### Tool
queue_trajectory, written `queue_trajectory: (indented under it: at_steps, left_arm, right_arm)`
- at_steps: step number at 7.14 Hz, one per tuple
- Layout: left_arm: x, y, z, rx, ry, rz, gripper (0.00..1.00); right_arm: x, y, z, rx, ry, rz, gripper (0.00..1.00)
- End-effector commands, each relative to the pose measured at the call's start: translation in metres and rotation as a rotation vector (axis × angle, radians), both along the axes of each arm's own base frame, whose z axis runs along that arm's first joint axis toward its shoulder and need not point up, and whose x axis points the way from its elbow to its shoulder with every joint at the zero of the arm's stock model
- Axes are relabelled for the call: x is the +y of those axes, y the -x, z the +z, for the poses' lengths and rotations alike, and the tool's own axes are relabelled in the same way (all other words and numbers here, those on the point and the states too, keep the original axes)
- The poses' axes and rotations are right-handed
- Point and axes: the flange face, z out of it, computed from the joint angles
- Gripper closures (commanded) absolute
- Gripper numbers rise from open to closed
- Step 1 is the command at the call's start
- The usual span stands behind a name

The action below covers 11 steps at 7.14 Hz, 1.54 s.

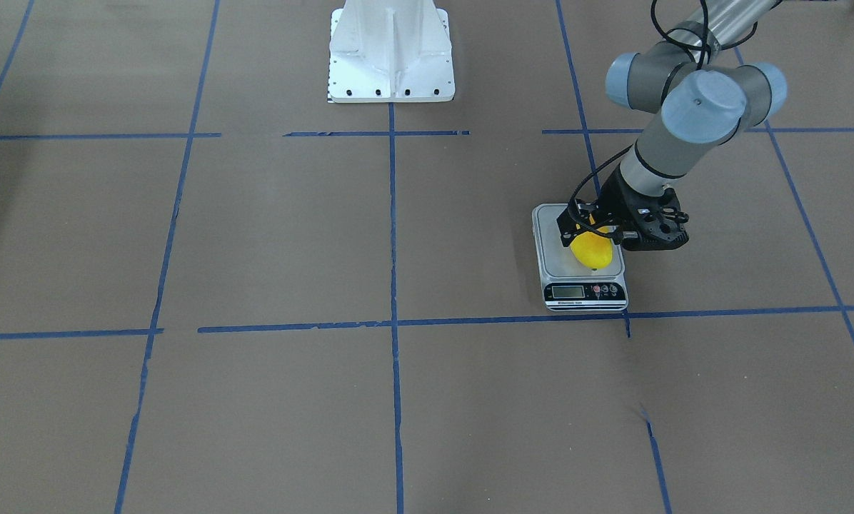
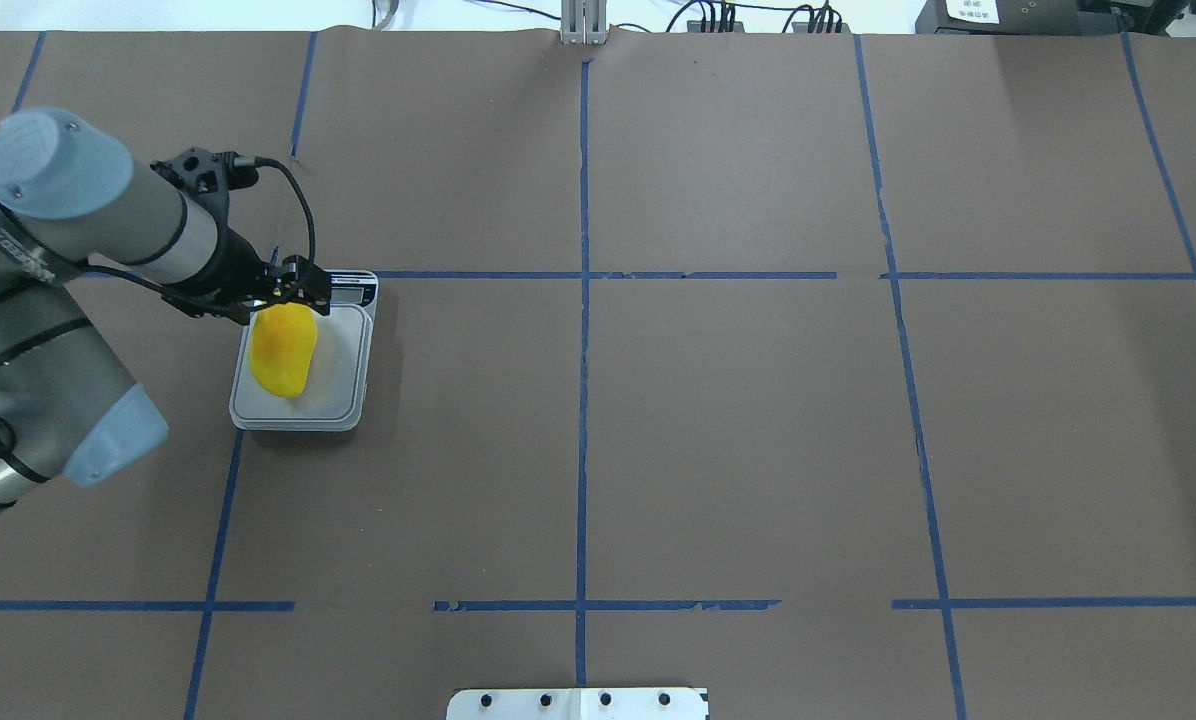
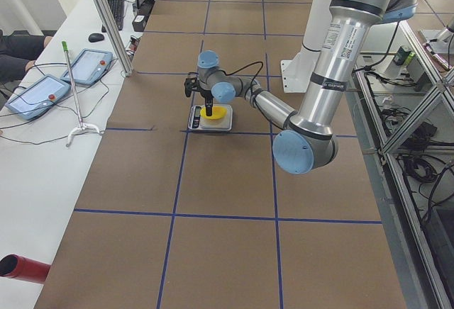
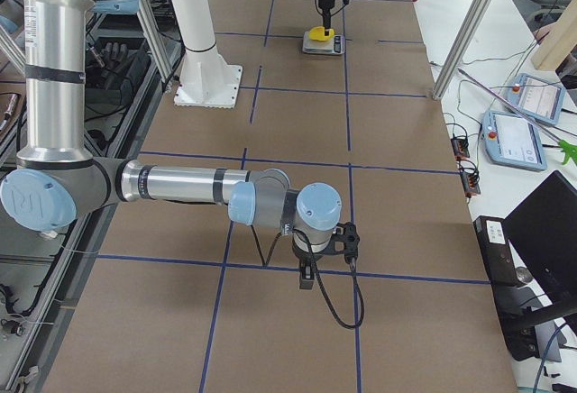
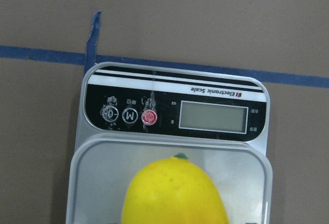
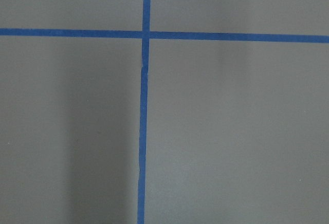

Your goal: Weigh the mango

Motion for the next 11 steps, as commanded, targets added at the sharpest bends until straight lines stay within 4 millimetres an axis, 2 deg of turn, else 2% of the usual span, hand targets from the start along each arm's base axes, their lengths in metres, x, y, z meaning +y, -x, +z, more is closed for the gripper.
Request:
queue_trajectory:
  at_steps: [1, 2, 4, 5, 6, 8, 9, 11]
  left_arm:
    - [-0.03, 0.135, -0.02, -0.108, -0.17, -0.012, 0.0]
    - [-0.03, 0.189, 0.025, -0.156, -0.203, 0.057, 0.0]
    - [-0.013, 0.347, 0.159, -0.176, -0.268, 0.184, 0.0]
    - [-0.008, 0.395, 0.206, -0.199, -0.239, 0.179, 0.0]
    - [0.001, 0.438, 0.244, -0.208, -0.2, 0.175, 0.0]
    - [0.041, 0.437, 0.28, -0.195, -0.133, 0.186, 0.0]
    - [0.045, 0.435, 0.279, -0.2, -0.142, 0.189, 0.0]
    - [0.038, 0.437, 0.27, -0.21, -0.139, 0.192, 0.0]
  right_arm:
    - [0.0, 0.0, 0.0, 0.0, 0.0, 0.0, 0.0]
    - [0.0, 0.0, 0.0, 0.0, 0.0, 0.0, 0.0]
    - [0.0, 0.0, 0.0, 0.0, 0.0, 0.0, 0.0]
    - [0.001, 0.0, 0.001, 0.0, 0.001, 0.0, 0.0]
    - [0.0, 0.0, 0.0, 0.0, 0.0, 0.0, 0.0]
    - [0.001, 0.0, 0.001, 0.0, 0.001, 0.0, 0.0]
    - [0.001, 0.0, 0.001, 0.0, 0.001, 0.0, 0.0]
    - [0.0, 0.0, 0.0, 0.0, 0.0, 0.0, 0.0]
